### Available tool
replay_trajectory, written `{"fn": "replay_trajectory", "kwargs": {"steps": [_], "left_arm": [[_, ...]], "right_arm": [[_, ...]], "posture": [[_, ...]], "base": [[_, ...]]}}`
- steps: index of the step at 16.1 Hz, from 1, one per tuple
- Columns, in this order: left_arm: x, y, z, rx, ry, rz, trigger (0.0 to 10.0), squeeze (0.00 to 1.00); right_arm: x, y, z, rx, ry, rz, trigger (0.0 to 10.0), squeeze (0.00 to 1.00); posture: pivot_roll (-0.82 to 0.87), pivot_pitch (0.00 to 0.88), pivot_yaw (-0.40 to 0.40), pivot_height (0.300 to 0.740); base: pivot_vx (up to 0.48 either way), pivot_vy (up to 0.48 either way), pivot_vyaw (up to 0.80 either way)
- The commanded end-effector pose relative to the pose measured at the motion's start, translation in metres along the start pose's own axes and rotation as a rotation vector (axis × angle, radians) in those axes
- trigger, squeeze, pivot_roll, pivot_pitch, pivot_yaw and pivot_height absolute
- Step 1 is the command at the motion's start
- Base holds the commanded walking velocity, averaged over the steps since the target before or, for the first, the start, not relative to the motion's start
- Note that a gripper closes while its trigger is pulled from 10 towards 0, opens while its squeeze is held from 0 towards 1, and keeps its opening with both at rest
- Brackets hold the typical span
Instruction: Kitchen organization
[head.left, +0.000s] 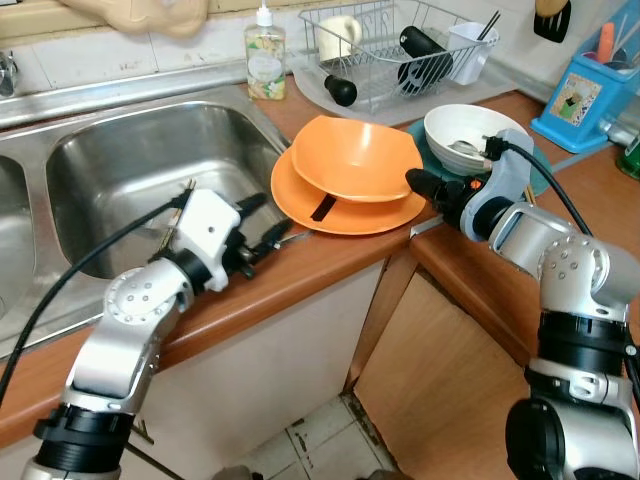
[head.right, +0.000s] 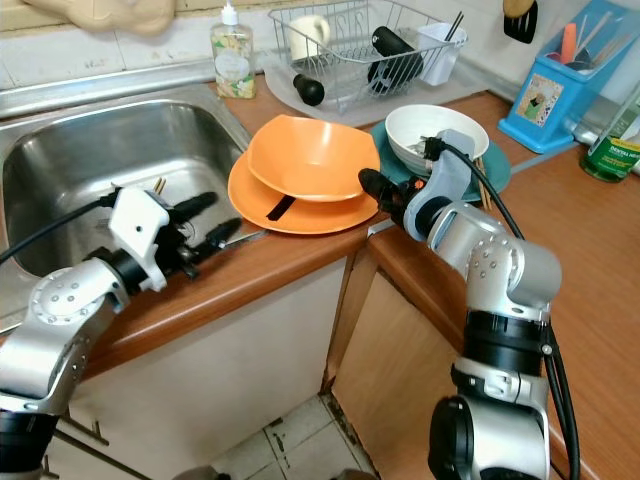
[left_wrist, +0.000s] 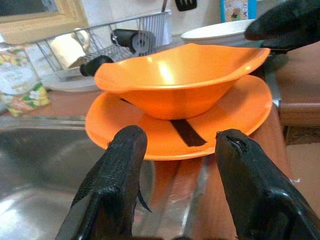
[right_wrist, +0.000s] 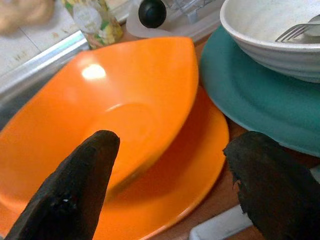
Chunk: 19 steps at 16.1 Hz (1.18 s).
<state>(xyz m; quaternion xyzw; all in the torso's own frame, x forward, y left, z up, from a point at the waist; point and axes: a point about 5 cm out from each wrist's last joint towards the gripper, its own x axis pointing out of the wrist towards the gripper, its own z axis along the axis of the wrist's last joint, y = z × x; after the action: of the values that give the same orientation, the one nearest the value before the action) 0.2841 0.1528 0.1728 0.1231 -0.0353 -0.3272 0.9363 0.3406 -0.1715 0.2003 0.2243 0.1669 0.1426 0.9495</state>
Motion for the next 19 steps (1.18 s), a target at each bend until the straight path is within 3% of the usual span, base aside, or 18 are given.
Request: {"fn": "replay_trajectory", "kwargs": {"steps": [1, 2, 3, 4, 5, 9, 19], "left_arm": [[-0.002, -0.005, 0.003, -0.022, 0.007, -0.009, 10.0, 0.0], [-0.002, -0.006, 0.004, -0.026, 0.009, -0.007, 10.0, 0.0], [-0.002, -0.01, 0.004, -0.037, 0.016, -0.016, 10.0, 0.0], [-0.002, -0.011, 0.004, -0.04, 0.018, -0.02, 10.0, 0.0], [-0.003, -0.015, 0.004, -0.052, 0.025, -0.038, 10.0, 0.0], [-0.002, -0.02, 0.004, -0.07, 0.041, -0.051, 10.0, 0.0], [-0.001, -0.019, 0.005, -0.063, 0.06, -0.012, 10.0, 0.0]], "right_arm": [[0.004, 0.004, 0.002, 0.09, 0.013, 0.059, 9.6, 0.0], [0.005, 0.005, 0.001, 0.117, 0.014, 0.074, 8.5, 0.0], [0.011, 0.005, -0.005, 0.181, 0.039, 0.102, 2.4, 0.0], [0.012, 0.005, -0.007, 0.191, 0.044, 0.106, 2.4, 0.0], [0.016, 0.005, -0.01, 0.207, 0.054, 0.103, 0.0, 0.0], [0.027, 0.008, -0.007, 0.281, 0.054, 0.128, 0.0, 0.0], [0.034, 0.004, -0.012, 0.33, 0.056, 0.119, 0.0, 0.0]], "posture": [[-0.13, 0.0, -0.019, 0.74], [-0.13, 0.0, -0.019, 0.74], [-0.12, 0.0, -0.021, 0.74], [-0.12, 0.0, -0.021, 0.74], [-0.13, 0.0, -0.018, 0.74], [-0.13, 0.0, -0.022, 0.74], [-0.12, 0.0, -0.032, 0.74]], "base": [[0.0, 0.0, 0.0], [0.0, 0.0, 0.0], [0.0, 0.0, 0.0], [0.0, 0.0, 0.0], [0.0, 0.0, 0.0], [0.0, 0.0, 0.0], [0.0, 0.0, 0.0]]}}
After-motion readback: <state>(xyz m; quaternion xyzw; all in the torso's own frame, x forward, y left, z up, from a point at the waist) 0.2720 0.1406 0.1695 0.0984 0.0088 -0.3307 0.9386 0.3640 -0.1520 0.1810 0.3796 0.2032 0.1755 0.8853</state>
